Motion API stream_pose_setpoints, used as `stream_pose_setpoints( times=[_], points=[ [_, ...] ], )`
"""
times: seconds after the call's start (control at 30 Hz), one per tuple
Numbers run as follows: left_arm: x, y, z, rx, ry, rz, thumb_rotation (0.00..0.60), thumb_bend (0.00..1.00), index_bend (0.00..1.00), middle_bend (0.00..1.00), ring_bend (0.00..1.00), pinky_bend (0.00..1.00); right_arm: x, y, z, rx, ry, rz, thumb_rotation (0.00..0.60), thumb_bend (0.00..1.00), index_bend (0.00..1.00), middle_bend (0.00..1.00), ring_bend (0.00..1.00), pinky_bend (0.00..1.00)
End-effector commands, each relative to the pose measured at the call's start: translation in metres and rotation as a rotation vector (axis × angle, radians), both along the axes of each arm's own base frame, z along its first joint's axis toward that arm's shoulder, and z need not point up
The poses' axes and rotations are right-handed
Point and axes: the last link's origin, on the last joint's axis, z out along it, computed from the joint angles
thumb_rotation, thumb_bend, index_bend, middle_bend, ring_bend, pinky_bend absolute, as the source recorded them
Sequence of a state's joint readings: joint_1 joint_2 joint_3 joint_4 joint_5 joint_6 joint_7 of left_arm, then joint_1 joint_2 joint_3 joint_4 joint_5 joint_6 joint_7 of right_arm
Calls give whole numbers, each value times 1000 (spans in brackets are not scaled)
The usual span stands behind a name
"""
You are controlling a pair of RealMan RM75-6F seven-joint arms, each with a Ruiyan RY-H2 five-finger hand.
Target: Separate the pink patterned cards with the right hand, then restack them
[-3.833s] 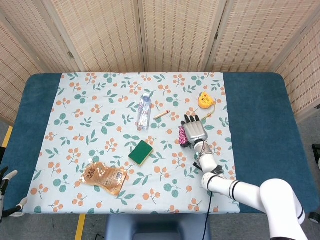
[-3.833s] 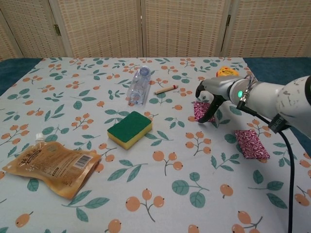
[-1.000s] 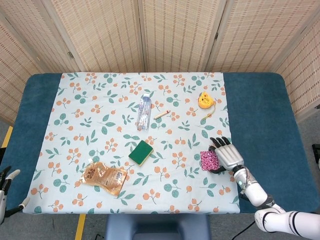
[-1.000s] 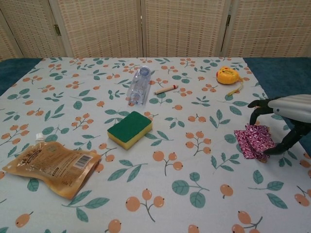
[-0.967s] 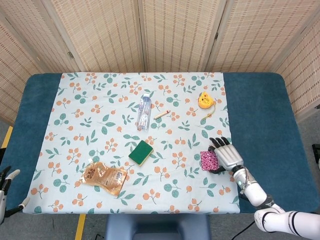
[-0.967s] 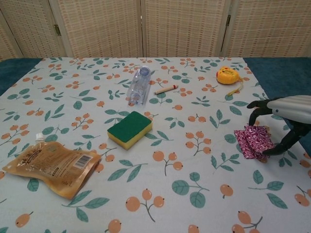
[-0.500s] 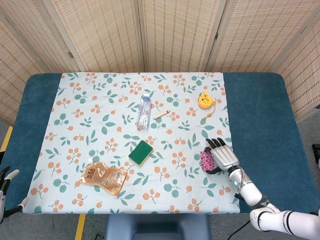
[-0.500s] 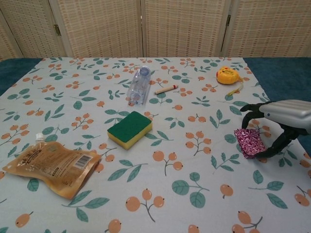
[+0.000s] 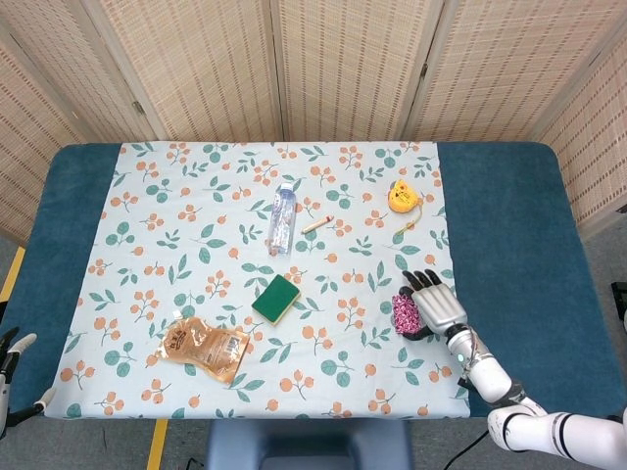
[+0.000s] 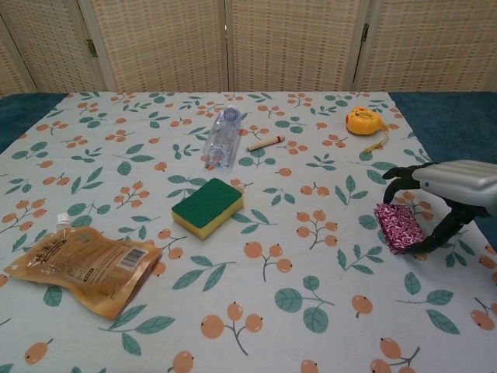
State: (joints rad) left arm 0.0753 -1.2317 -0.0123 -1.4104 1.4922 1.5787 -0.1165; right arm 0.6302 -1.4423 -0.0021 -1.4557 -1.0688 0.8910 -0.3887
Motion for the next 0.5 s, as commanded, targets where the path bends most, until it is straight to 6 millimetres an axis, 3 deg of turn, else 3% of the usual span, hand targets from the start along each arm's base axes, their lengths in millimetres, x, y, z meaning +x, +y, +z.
stream_pose_setpoints(
  times=[0.03,0.3,0.5],
  points=[
    [0,0,0,1,1,0,600,248,191,100,125,0,0,0,0,1,1,1,420,202,216,67,0,0],
    [0,0,1,2,1,3,600,248,190,100,125,0,2,1,2,-9,-4,6,420,201,196,66,0,0],
    [1,3,2,9,2,-5,600,248,190,100,126,0,9,12,34,-112,-53,45,424,202,194,65,0,0]
  ],
)
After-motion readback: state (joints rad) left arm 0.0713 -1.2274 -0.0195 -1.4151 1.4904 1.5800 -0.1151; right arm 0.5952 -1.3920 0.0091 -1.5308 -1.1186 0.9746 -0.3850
